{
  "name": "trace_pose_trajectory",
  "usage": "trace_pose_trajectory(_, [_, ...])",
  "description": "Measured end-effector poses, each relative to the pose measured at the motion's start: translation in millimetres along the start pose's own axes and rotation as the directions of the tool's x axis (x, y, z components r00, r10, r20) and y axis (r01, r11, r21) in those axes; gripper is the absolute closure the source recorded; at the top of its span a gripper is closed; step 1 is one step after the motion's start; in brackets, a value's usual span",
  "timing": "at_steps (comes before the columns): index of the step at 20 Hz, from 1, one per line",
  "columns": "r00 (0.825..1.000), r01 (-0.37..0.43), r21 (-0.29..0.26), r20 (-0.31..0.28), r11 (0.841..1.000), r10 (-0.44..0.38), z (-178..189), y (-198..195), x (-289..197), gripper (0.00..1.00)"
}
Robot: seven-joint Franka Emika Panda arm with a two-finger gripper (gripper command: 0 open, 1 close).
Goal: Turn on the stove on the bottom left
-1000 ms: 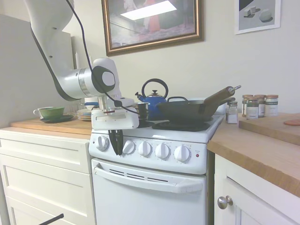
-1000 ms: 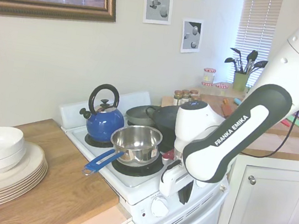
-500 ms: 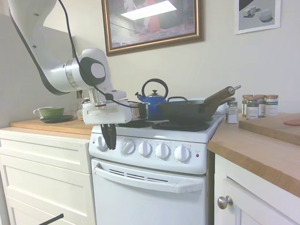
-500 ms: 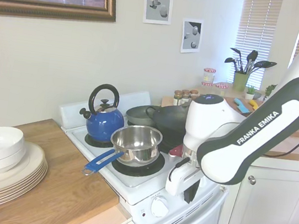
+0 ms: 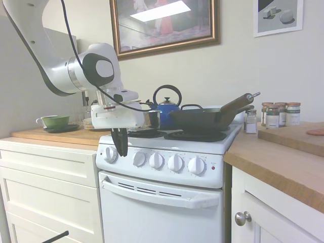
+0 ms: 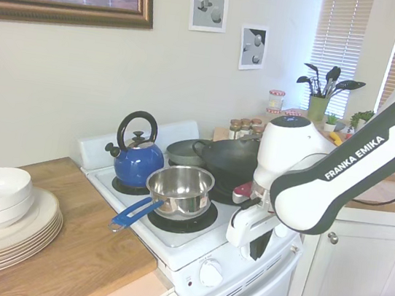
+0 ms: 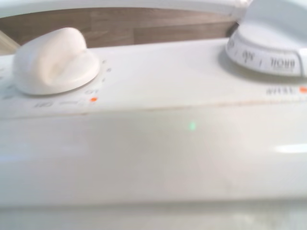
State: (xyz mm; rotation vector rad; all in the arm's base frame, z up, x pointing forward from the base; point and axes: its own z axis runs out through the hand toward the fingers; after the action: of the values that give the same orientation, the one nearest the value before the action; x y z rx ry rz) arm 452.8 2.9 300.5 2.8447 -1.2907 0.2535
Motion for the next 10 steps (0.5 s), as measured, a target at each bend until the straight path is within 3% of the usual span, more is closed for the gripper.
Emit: trace_pose_trajectory(10, [0.999,-0.047,0.030,0.013,0.998,0.047,-21.0,-1.2,1.6,0.00])
